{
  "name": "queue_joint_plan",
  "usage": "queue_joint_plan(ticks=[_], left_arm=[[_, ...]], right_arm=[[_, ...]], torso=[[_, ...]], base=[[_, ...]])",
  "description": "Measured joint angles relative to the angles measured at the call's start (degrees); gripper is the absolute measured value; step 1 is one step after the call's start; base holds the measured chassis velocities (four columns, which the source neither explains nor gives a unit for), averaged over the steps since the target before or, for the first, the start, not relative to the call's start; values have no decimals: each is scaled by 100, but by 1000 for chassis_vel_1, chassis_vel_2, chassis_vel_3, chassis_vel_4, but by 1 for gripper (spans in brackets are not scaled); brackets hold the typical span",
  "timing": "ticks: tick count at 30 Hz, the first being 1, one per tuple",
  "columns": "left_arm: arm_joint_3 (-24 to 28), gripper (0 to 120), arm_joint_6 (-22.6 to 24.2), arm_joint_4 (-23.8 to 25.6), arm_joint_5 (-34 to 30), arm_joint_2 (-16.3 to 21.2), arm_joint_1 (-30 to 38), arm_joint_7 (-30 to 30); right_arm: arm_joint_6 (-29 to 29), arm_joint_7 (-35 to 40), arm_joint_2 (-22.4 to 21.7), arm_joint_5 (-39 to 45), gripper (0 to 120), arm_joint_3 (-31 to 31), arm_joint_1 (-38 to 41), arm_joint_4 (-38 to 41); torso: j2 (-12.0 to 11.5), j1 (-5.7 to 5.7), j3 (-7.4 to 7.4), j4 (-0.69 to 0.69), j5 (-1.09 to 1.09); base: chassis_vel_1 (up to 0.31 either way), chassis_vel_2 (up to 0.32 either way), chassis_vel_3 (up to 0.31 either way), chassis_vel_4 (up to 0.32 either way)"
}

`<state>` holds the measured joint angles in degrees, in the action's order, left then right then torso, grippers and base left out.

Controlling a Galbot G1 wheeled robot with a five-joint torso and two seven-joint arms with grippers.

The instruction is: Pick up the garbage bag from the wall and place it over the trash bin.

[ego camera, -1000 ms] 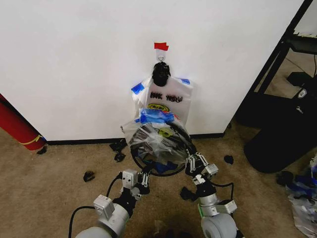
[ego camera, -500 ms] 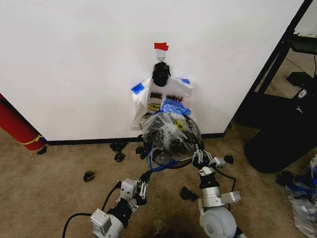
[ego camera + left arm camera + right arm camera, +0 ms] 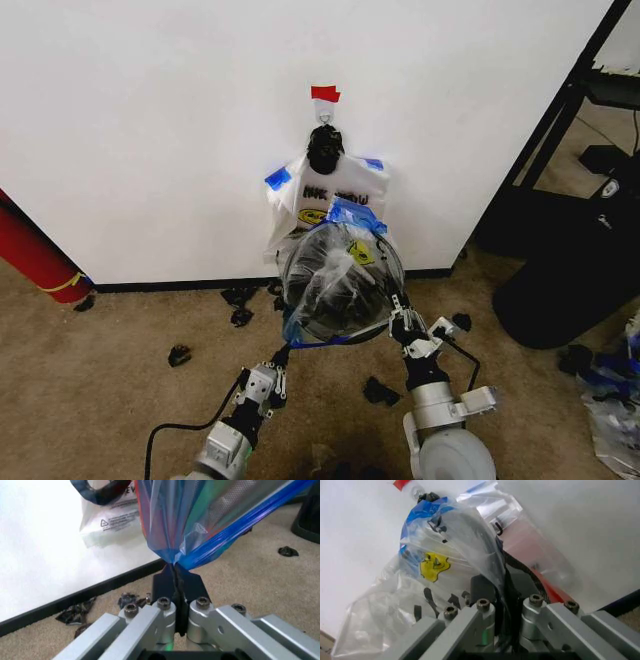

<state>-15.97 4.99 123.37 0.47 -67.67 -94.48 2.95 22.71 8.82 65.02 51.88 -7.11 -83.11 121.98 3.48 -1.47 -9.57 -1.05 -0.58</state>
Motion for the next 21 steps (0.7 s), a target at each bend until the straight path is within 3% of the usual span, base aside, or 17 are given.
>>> queue_joint_plan(ticks=[7, 12, 21], left_arm=[[62, 0, -17, 243, -185, -7, -155, -72], [99, 0, -294, 477, -241, 63, -287, -519], [85, 0, -429, 147, 31, 120, -197, -709]], right_arm=[[297, -260, 118, -294, 1, -9, 171, -359], [566, -498, 443, -606, 1, 154, 493, -857], [608, -573, 661, -546, 1, 324, 746, -1049]], torso=[[0, 0, 0, 1, 0], [0, 0, 0, 1, 0], [0, 0, 0, 1, -1]], base=[[0, 0, 0, 0], [0, 0, 0, 0], [0, 0, 0, 0]])
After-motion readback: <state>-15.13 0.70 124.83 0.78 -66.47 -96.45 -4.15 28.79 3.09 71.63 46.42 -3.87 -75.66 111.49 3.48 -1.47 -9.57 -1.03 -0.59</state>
